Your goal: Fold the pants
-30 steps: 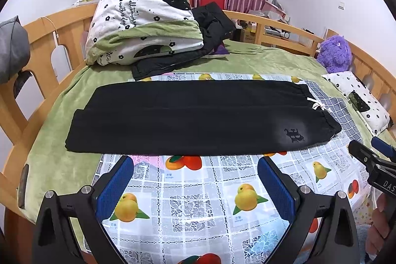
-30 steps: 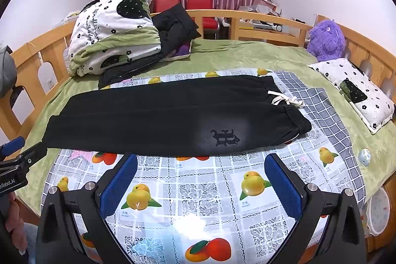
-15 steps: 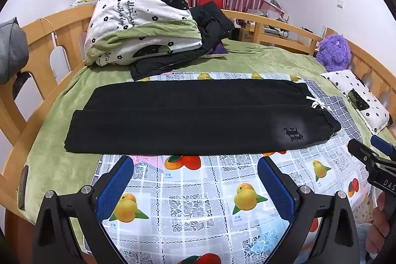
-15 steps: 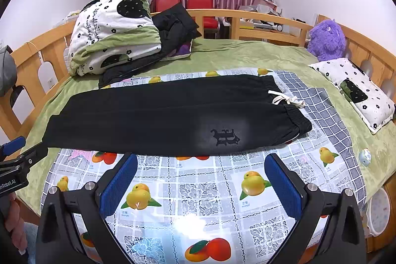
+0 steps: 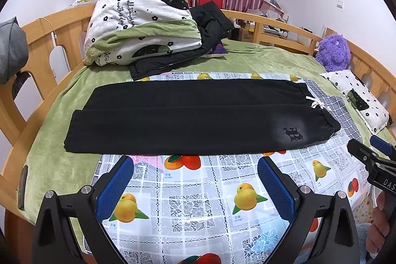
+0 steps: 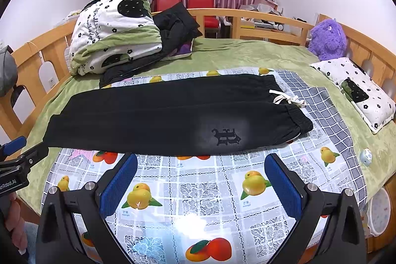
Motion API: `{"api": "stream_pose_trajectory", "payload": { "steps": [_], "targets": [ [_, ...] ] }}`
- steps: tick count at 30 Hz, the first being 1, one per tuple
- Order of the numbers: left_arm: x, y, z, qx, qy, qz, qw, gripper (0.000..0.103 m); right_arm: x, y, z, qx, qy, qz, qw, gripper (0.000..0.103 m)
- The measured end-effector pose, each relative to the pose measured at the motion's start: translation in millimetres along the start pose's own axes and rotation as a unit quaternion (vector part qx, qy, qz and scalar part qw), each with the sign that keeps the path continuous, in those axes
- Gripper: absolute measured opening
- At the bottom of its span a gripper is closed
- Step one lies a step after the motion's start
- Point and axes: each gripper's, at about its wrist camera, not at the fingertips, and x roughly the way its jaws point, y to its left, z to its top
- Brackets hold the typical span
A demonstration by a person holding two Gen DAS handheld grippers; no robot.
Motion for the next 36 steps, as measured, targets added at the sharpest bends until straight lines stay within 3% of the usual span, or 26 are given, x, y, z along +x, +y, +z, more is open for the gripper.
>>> {"api": "stream_pose_trajectory", "payload": {
  "steps": [26,36],
  "targets": [
    [1,-4,-2,0.002,-0.002,-0.003,1.0000,0.101,1,1,0,0.002,0.001,0.002,1.000,0.101],
    [2,-15,2,-0.001,-0.041,-0.042,0.9983,0.101,4,2,9,0.011,-0.020,0.058,0.998,0.101]
  ]
}}
